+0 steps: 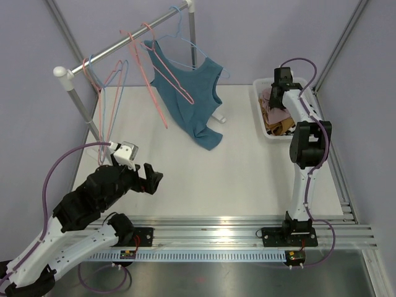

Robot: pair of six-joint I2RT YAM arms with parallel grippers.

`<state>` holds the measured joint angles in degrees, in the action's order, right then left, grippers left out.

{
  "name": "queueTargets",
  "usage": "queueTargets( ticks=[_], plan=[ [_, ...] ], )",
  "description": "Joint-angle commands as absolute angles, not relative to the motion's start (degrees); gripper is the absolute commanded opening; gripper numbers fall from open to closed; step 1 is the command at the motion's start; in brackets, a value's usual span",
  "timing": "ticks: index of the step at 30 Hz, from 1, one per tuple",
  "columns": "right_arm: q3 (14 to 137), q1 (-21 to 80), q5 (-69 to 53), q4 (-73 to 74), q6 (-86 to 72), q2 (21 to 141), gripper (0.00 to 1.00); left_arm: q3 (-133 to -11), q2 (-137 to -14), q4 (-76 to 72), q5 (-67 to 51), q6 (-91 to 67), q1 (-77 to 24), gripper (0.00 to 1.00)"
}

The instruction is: Remove the tank top from the hanger

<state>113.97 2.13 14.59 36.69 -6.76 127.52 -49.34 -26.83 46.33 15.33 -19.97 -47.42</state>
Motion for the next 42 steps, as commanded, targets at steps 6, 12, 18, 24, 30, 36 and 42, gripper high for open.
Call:
queueTargets(
  ticks=[6,12,18,24,30,36,42],
  plan=[
    [110.8,0.5,8.7,34.3,-12.5,125.5,0.54,-49.9,-22.5,43.5,17.4,-20.4,-47.6,0.99],
    [117.2,0.4,12.1,40.5,-13.0,117.8,0.99,-52.6,-24.6,43.5,18.2,-23.7,-47.6,0.99],
    [115.8,0.4,13.0,42.8,-14.5,106.9,0.99,-62.4,-32.7,39.6,7.9,-27.9,-47.6,0.99],
    [100.7,0.4,-0.1,36.4,-15.9,89.7,0.99,-77.9,-44.6,34.2,2.5,-30.9,-47.6,0.99],
    [74.2,0.5,-33.0,19.4,-24.3,70.6,1.0,-98.7,-67.0,39.5,13.2,-31.8,-47.6,0.99],
    [52.2,0.5,-40.1,6.6,-37.7,53.8,0.99,-117.8,-84.9,37.9,17.8,-33.9,-43.2,0.99],
    [45.3,0.4,-41.4,12.3,-38.1,39.7,0.99,-126.3,-97.2,33.2,17.0,-38.8,-37.1,0.99]
  ],
)
